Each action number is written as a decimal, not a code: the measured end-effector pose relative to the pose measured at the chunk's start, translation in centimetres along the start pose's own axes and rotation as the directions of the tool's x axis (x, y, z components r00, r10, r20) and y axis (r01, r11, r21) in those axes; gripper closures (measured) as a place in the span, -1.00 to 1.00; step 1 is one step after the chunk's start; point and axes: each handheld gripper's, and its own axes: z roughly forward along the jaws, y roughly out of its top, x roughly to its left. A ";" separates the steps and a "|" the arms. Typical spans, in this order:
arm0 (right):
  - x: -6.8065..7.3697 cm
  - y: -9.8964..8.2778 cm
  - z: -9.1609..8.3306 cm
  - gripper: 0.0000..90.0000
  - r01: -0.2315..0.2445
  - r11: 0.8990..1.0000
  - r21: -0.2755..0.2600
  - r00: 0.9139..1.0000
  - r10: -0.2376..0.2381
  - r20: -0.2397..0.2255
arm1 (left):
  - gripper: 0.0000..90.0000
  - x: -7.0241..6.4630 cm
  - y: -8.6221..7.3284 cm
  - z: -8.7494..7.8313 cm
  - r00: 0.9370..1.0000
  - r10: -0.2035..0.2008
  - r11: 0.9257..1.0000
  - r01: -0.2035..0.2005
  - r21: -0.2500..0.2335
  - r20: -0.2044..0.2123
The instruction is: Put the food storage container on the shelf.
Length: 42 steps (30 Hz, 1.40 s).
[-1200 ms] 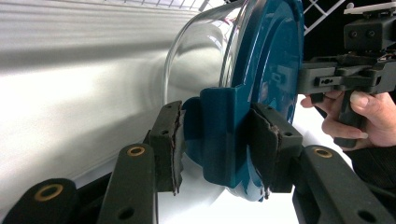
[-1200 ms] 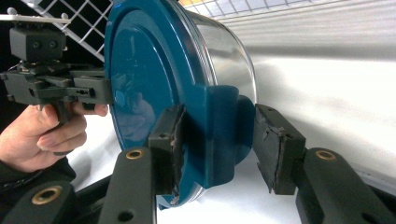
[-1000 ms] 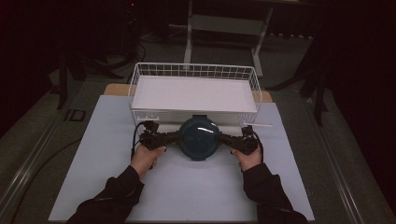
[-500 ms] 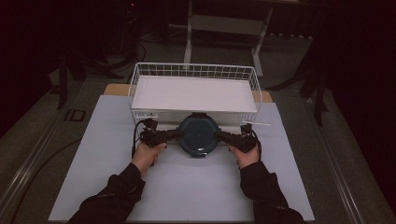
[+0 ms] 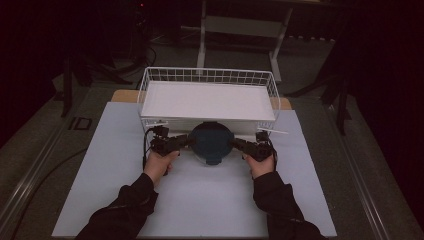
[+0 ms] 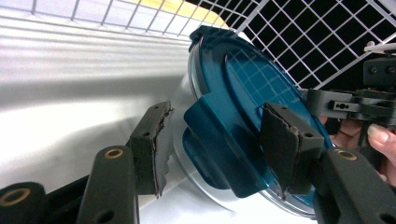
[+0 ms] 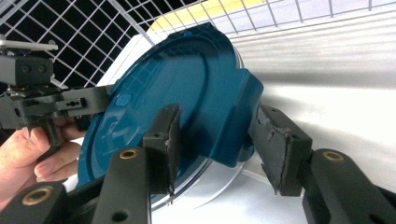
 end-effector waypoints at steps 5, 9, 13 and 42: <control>0.0 0.1 0.1 0.10 -0.002 1.000 -0.004 1.000 0.002 0.010 | -0.08 -0.2 0.1 0.0 0.999 0.028 1.000 -0.028 0.006 -0.030; 0.5 0.4 -0.1 0.03 0.036 0.999 -0.009 0.999 -0.036 0.031 | -0.28 -0.8 0.0 -0.3 0.997 0.073 0.997 -0.073 0.015 0.003; 1.6 0.4 -0.7 -0.04 0.085 0.996 -0.009 0.995 -0.085 0.056 | -0.48 -1.7 -0.4 -0.8 0.991 0.129 0.991 -0.130 0.020 0.036; 7.9 -3.6 -3.9 0.78 0.233 0.970 0.069 0.973 -0.232 -0.016 | -0.99 -6.1 -3.6 -7.0 0.968 0.224 0.969 -0.233 0.076 0.112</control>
